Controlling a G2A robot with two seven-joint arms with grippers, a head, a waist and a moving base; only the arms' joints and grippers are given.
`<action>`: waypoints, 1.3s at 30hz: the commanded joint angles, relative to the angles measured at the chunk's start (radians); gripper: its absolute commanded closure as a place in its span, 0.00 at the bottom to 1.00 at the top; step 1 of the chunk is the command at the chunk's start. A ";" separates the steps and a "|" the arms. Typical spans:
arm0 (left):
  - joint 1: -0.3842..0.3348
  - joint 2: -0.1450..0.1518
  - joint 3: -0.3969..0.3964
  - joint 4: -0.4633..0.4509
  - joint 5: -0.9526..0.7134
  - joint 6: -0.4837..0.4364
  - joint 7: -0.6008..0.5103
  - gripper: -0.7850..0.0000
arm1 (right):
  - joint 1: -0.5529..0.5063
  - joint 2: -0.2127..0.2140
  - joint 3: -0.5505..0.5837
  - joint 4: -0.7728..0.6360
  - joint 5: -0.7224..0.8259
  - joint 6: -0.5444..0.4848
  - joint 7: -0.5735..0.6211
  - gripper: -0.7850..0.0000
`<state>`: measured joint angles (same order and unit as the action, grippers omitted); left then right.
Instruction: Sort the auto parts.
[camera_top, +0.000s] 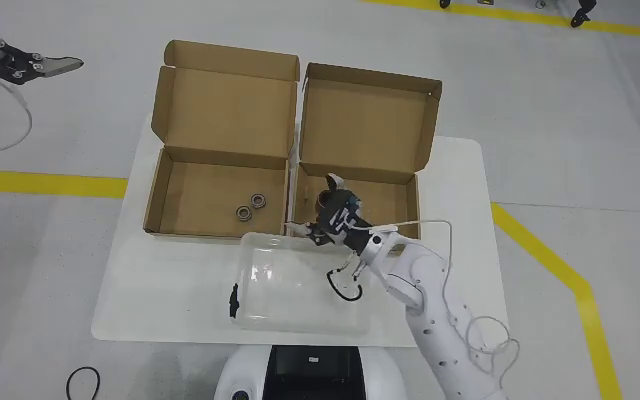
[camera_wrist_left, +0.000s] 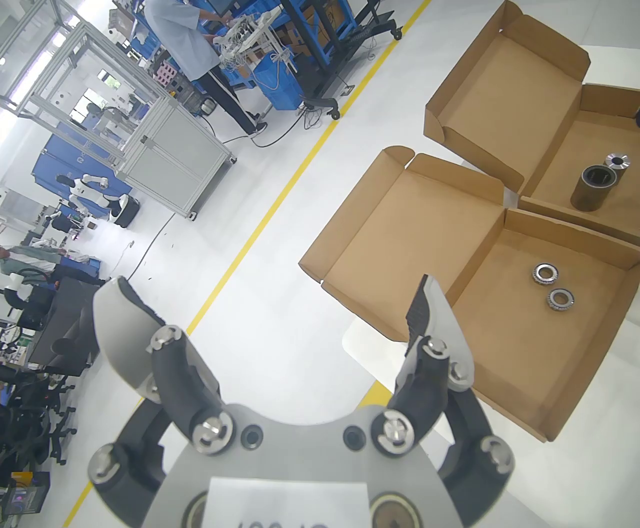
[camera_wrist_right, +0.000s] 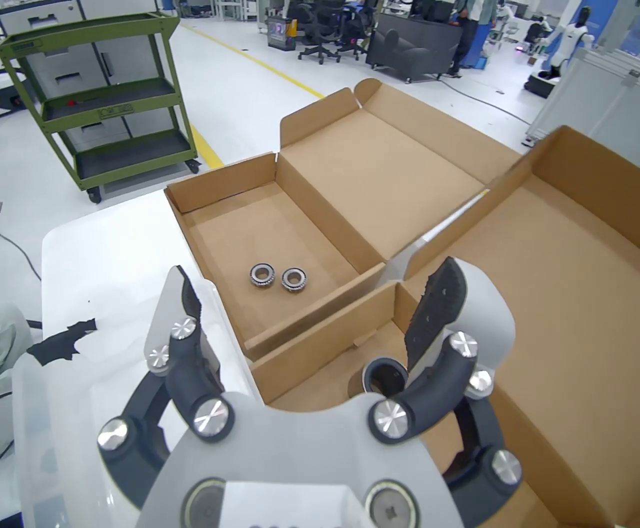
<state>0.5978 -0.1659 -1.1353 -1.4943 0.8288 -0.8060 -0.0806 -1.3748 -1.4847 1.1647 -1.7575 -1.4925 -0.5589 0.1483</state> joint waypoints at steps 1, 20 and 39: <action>0.000 0.000 0.000 0.000 0.000 0.000 0.000 0.00 | -0.052 0.009 0.029 -0.047 -0.024 0.011 -0.002 0.00; 0.000 0.000 0.000 0.000 0.000 0.000 0.000 0.00 | -0.467 0.067 0.270 -0.279 -0.055 0.156 -0.298 0.00; 0.000 0.000 0.000 0.000 0.000 0.000 0.000 0.00 | -0.807 0.094 0.458 -0.429 0.014 0.236 -0.538 0.00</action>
<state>0.5978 -0.1659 -1.1353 -1.4943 0.8288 -0.8060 -0.0806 -2.1744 -1.3915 1.6185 -2.1830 -1.4805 -0.3254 -0.3897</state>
